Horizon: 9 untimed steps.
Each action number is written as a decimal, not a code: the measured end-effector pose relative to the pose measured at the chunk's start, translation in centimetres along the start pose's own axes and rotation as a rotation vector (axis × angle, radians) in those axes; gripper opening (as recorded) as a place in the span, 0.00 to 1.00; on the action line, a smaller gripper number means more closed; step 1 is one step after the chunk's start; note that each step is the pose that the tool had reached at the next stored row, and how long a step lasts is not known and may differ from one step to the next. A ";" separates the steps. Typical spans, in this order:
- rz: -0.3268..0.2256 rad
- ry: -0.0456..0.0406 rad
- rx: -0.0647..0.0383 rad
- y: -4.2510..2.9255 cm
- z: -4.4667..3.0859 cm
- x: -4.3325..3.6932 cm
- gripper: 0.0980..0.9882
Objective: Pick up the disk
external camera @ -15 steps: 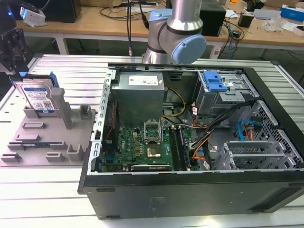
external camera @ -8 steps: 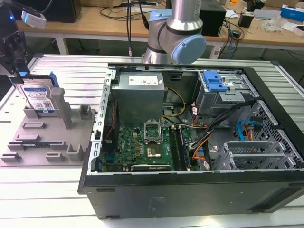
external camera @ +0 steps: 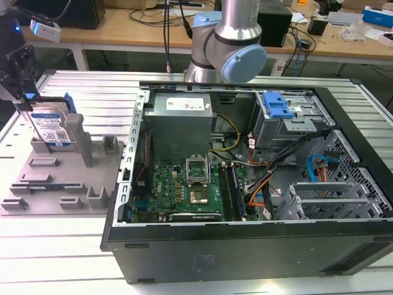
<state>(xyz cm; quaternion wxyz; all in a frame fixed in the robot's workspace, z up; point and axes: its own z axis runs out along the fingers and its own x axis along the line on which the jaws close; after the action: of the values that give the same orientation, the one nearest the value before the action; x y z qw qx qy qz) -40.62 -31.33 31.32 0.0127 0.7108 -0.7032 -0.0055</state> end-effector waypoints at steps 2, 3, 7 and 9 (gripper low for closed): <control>0.000 0.0001 0.000 0.02 0.19 -0.01 0.43; 0.000 0.0001 0.000 0.04 0.29 -0.02 0.43; 0.000 0.0002 0.000 0.11 0.58 -0.04 0.43; 0.000 0.0003 0.000 0.12 0.72 -0.09 0.43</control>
<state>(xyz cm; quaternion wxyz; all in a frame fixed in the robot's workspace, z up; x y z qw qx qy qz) -40.76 -31.25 30.59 0.0129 0.7108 -0.7033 -0.0054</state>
